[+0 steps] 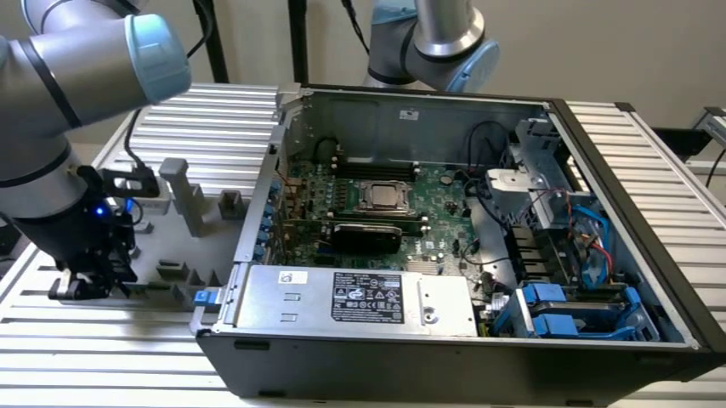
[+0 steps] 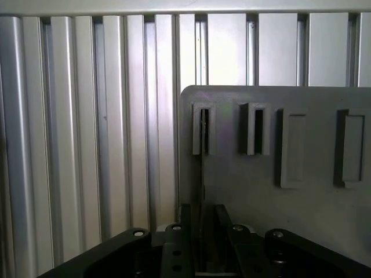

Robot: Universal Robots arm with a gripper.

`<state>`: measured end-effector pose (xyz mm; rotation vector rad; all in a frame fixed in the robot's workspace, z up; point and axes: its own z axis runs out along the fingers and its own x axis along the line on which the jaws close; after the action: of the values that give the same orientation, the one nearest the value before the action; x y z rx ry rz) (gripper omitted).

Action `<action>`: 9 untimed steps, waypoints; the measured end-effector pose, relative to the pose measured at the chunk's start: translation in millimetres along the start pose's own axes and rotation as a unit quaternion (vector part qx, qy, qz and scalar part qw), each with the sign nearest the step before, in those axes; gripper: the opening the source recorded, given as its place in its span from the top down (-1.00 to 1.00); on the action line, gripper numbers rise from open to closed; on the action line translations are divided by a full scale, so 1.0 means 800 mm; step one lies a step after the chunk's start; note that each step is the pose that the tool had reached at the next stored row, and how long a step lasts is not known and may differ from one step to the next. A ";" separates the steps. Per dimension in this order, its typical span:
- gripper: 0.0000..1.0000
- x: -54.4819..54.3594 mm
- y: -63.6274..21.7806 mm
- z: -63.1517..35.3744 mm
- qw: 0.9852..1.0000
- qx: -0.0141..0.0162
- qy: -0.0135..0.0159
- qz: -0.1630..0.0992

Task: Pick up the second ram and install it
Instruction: 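Pick up the second ram and move it above second insertion slot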

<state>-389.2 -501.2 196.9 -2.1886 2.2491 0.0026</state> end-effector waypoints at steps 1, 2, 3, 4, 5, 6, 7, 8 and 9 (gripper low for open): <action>0.40 0.000 0.000 0.000 1.000 0.000 0.000 0.000; 0.40 0.000 0.000 0.001 1.000 0.000 0.000 0.000; 0.40 0.000 0.000 0.002 1.000 -0.001 0.000 0.000; 0.40 0.000 0.000 0.002 1.000 -0.001 0.000 0.000; 0.40 0.000 0.000 0.002 1.000 -0.001 0.000 0.000; 0.40 0.000 0.000 0.003 1.000 -0.001 0.000 0.000; 0.44 0.000 0.000 0.003 1.000 -0.001 0.000 0.000; 0.44 0.000 0.000 0.003 1.000 -0.001 0.000 0.000; 0.58 0.000 0.000 0.003 1.000 -0.001 0.000 0.000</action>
<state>-389.2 -501.1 194.5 -2.1898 2.2504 0.0052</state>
